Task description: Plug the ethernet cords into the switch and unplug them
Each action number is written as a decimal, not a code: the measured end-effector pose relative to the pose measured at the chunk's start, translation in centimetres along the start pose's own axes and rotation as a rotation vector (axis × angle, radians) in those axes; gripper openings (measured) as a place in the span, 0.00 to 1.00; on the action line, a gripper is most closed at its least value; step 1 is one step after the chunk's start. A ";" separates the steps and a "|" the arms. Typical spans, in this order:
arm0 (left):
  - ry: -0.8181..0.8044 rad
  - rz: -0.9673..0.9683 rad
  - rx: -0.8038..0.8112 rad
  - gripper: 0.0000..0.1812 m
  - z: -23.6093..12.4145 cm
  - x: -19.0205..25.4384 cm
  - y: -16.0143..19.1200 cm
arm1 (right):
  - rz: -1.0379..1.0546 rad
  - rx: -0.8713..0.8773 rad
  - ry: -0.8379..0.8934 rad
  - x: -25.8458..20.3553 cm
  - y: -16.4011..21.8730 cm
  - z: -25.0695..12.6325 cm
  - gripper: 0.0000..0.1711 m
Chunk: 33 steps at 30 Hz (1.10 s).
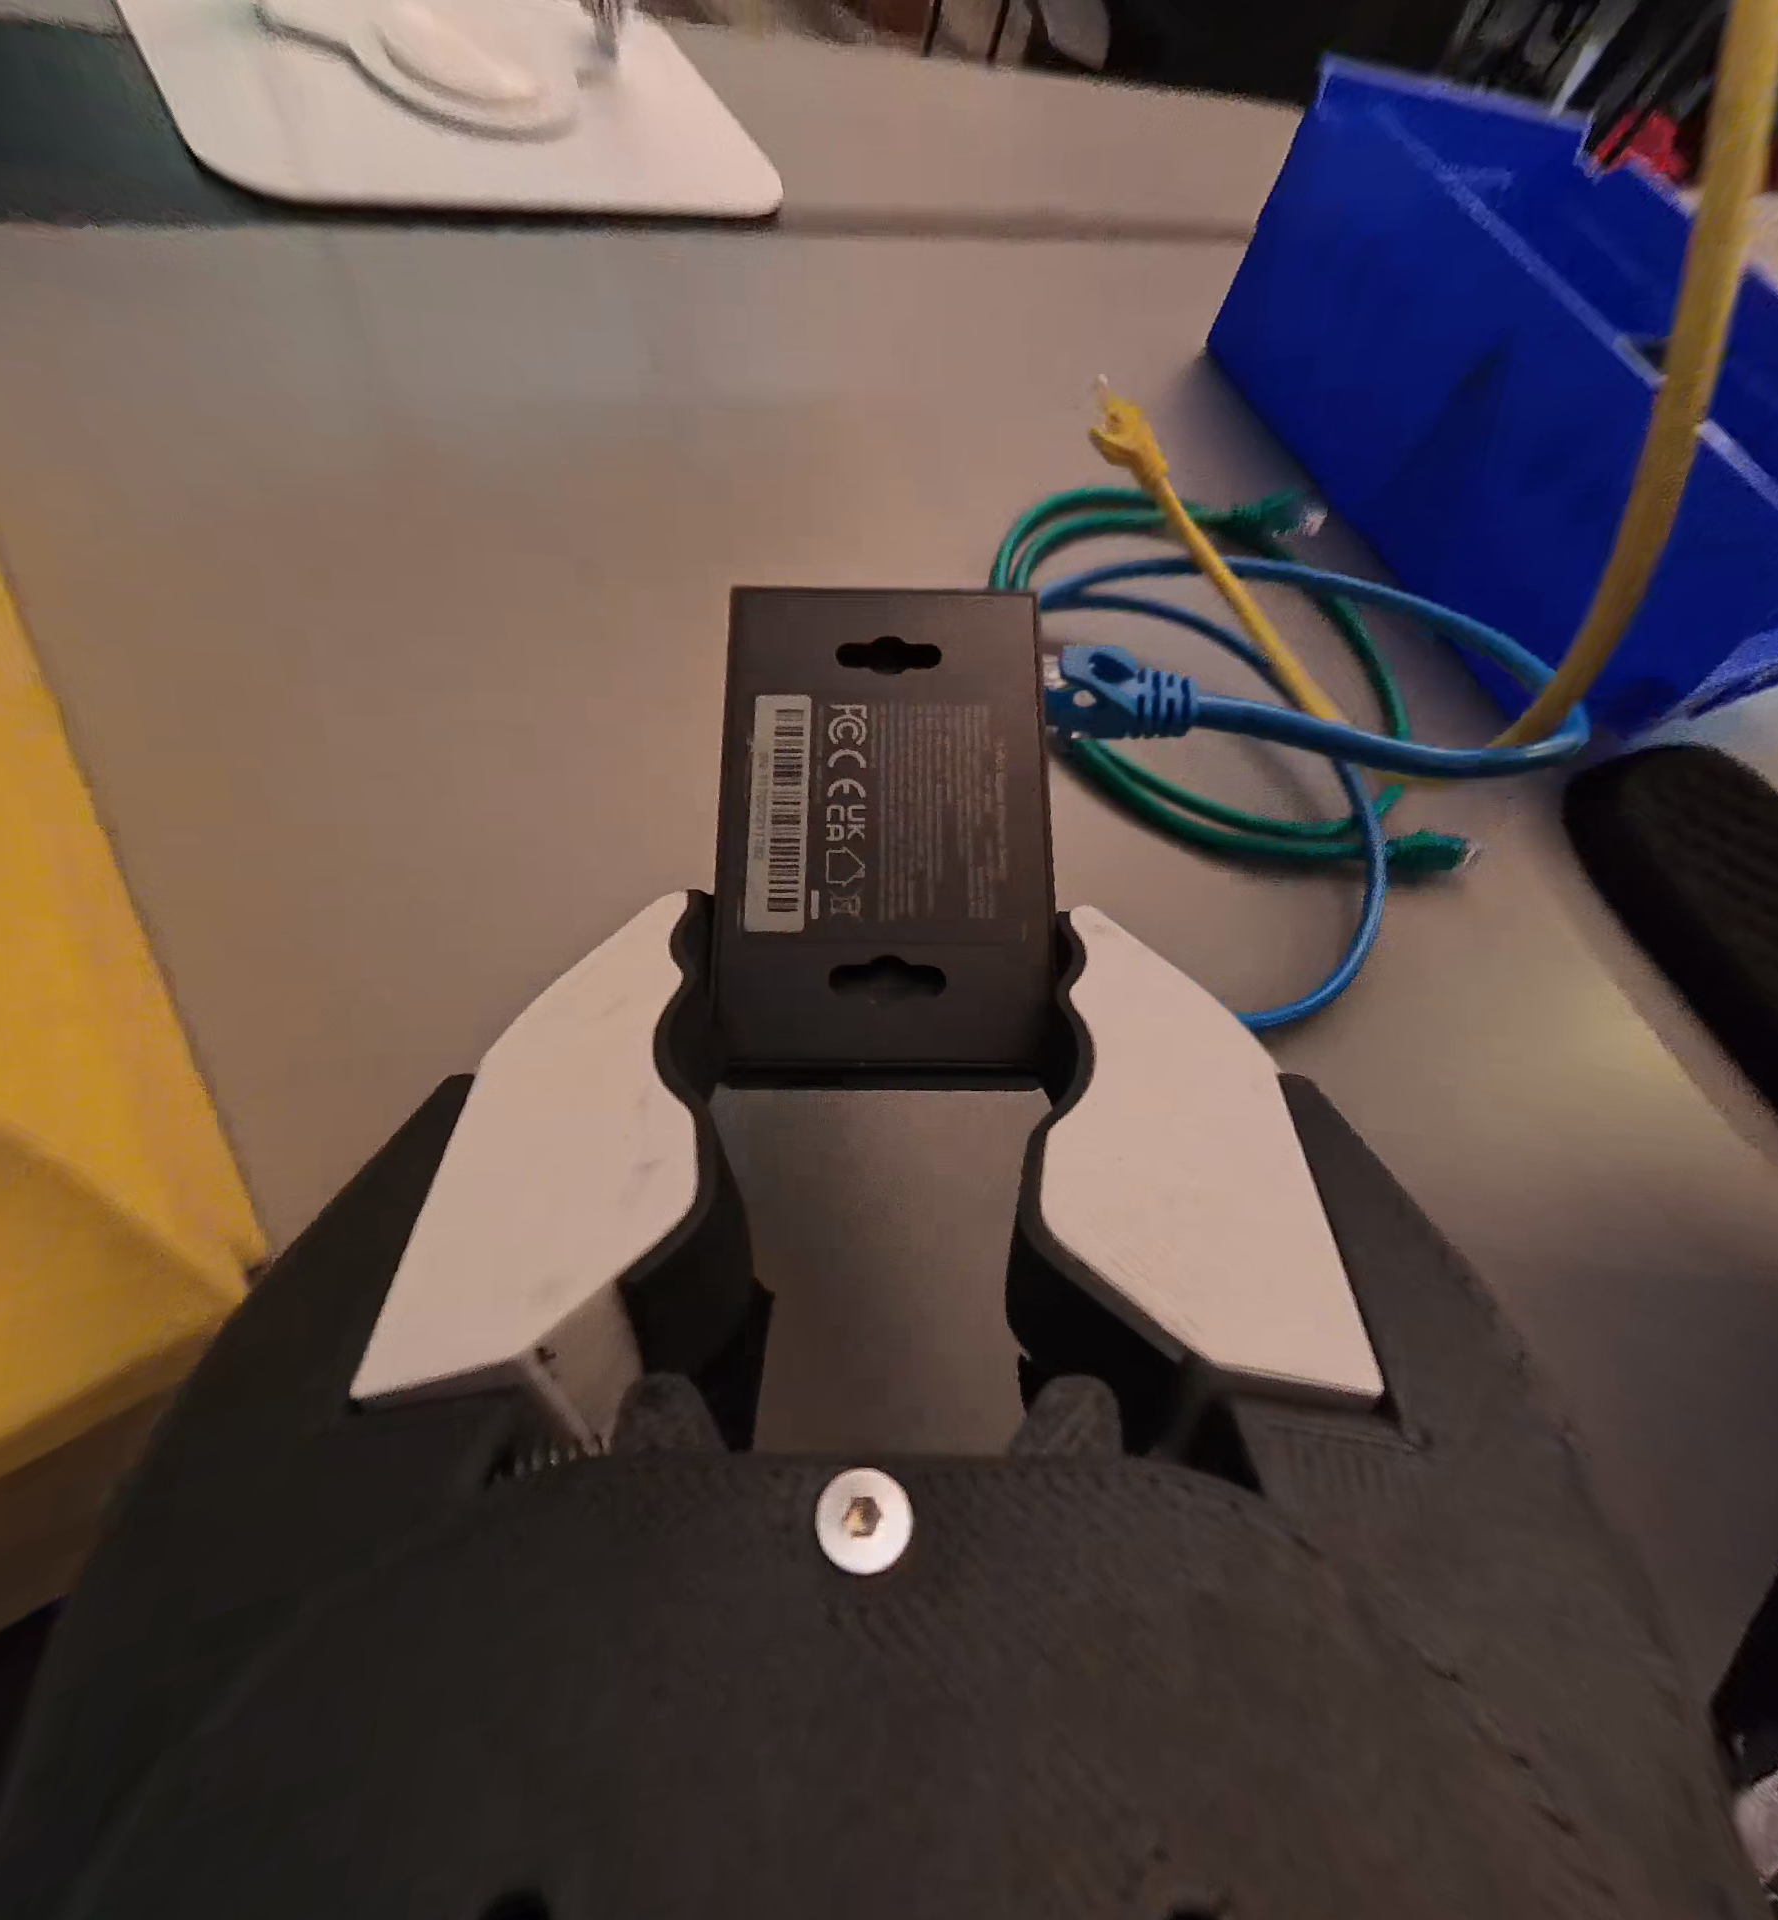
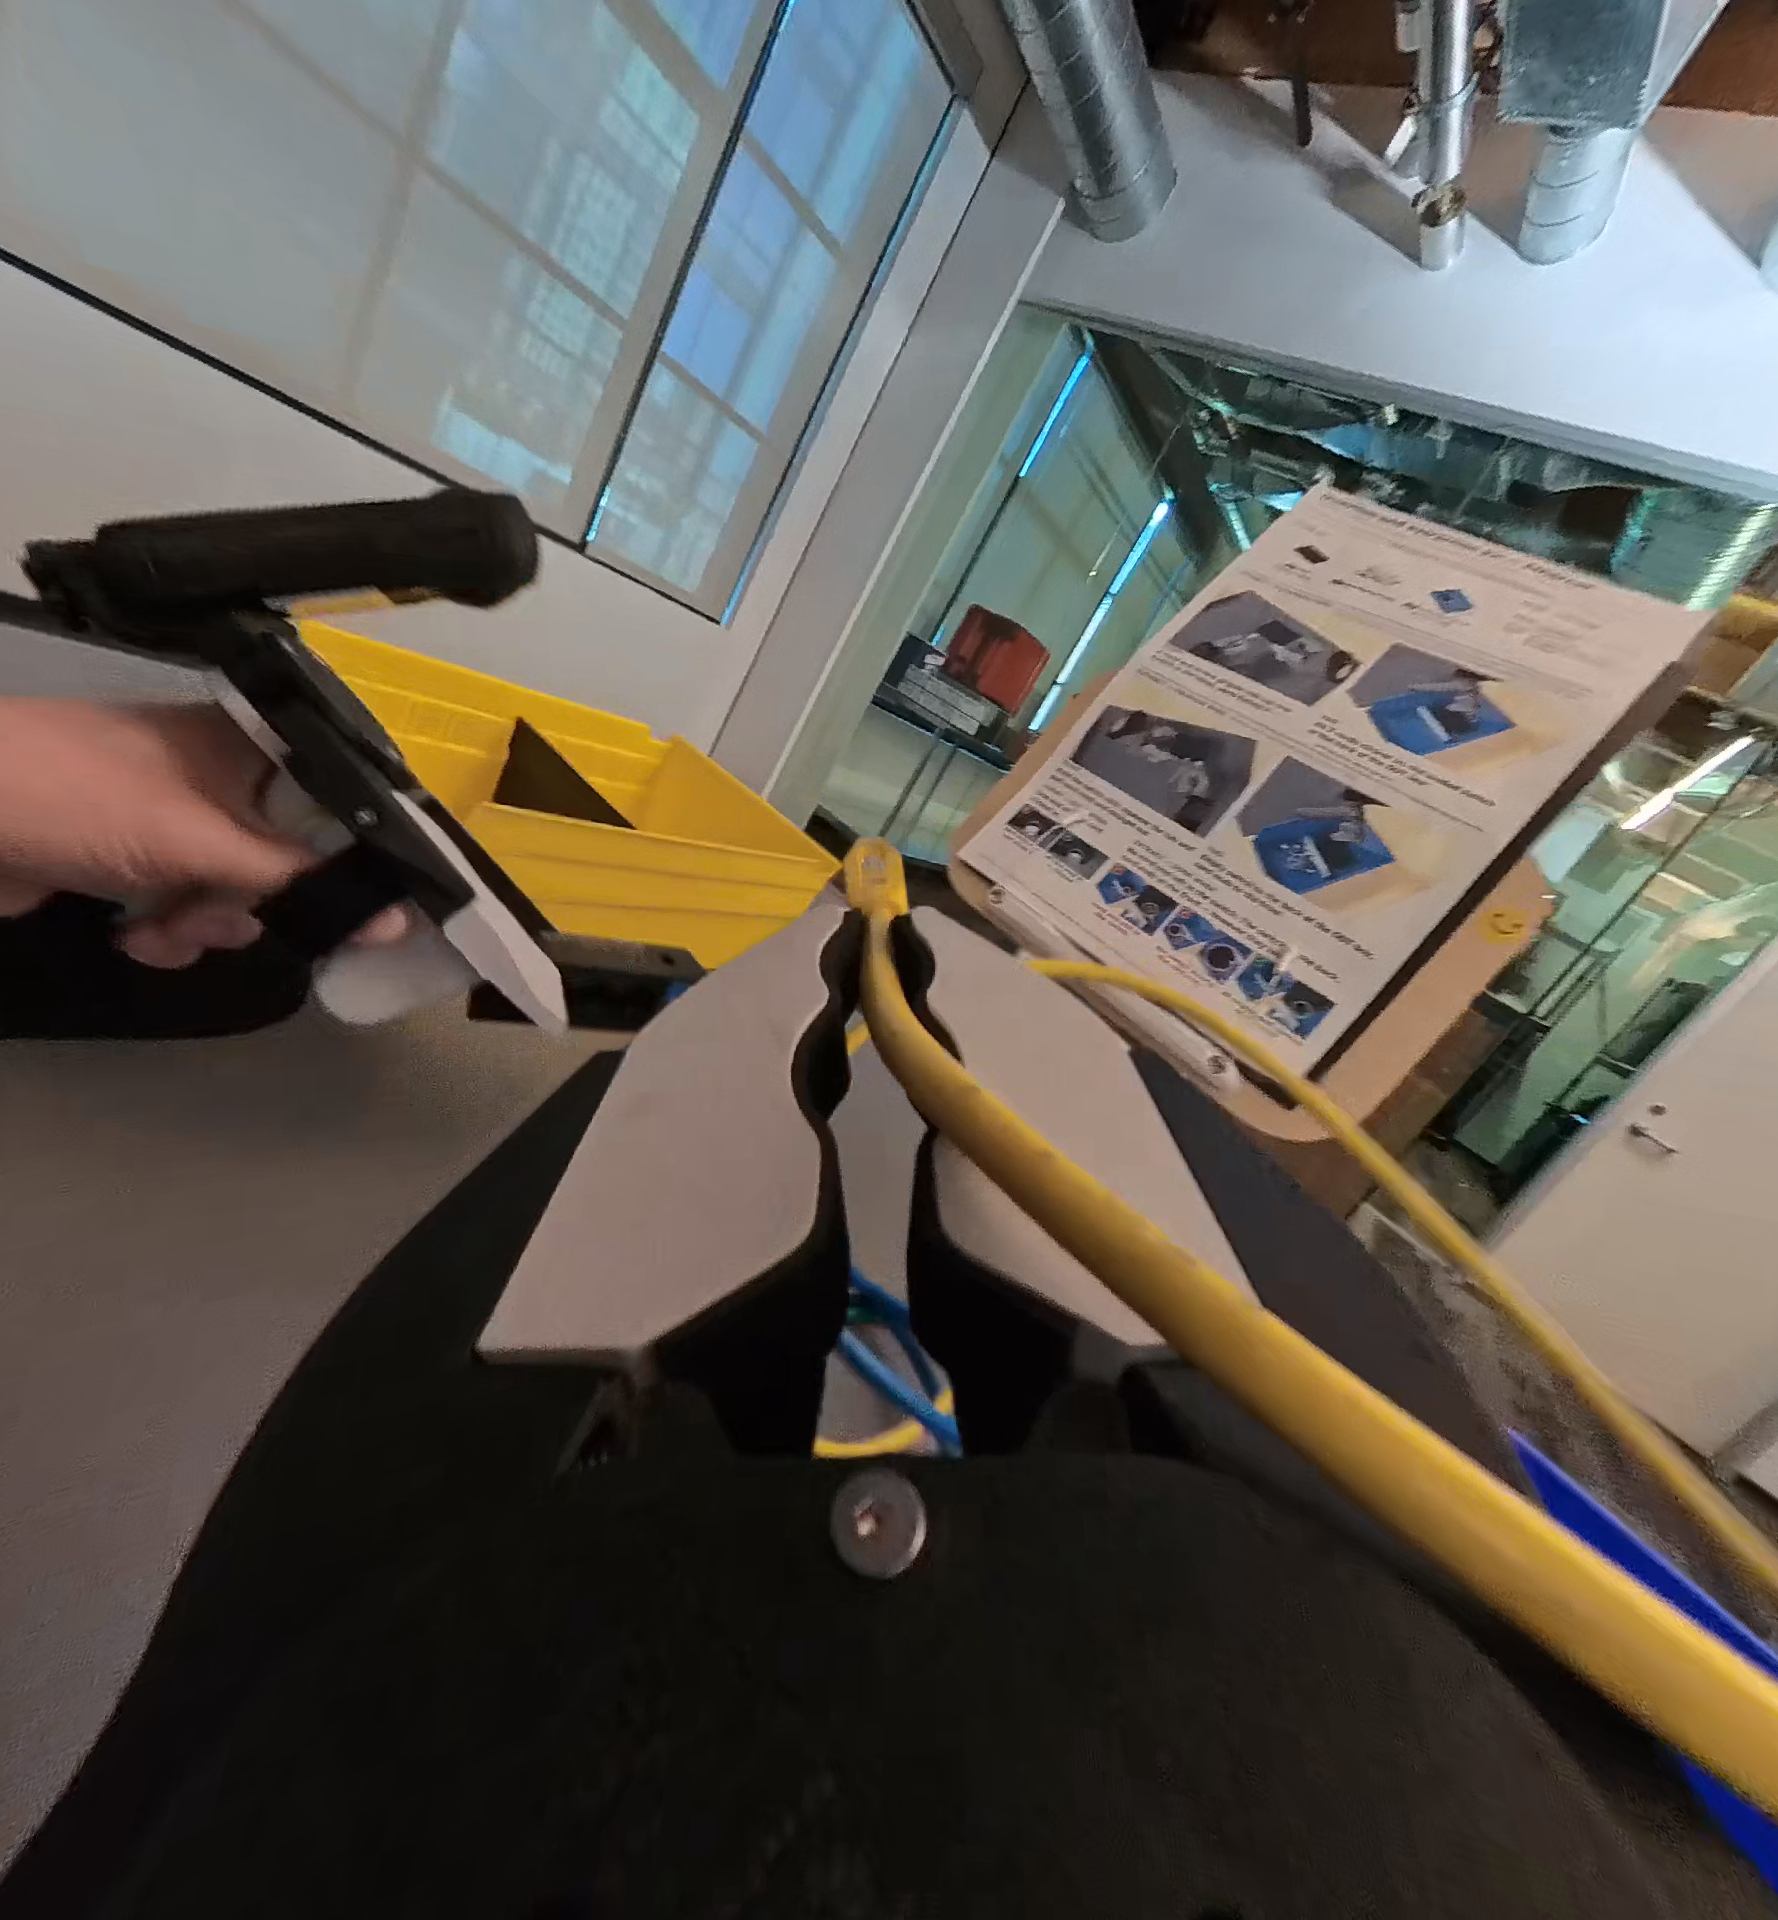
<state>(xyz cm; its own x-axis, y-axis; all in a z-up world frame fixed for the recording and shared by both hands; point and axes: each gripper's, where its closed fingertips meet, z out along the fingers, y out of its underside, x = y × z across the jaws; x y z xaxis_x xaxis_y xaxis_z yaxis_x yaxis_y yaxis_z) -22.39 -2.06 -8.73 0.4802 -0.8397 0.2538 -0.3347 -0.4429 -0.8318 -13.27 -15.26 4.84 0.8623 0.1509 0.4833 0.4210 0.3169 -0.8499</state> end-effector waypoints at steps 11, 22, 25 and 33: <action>-0.126 -0.004 0.209 0.33 -6.9 -3.9 -6.0 | -0.051 0.172 0.240 6.0 -6.3 -5.4 0.04; -0.086 0.124 0.211 0.33 -8.5 -3.2 -6.0 | -0.139 0.172 0.193 10.3 -9.0 -0.8 0.04; -0.066 0.139 0.196 0.33 -8.0 -2.2 -5.2 | -0.189 0.173 0.144 12.3 -10.8 3.2 0.04; -0.058 0.167 0.160 0.33 -7.8 -1.6 -3.8 | -0.264 0.227 0.184 16.1 -16.7 6.8 0.04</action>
<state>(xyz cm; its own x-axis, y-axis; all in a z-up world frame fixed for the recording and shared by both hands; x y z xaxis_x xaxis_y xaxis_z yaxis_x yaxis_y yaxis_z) -28.21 -1.44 -2.14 0.4764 -0.8755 0.0812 -0.2828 -0.2400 -0.9287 -8.35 -11.76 28.24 0.7774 -0.1269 0.6160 0.5798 0.5242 -0.6237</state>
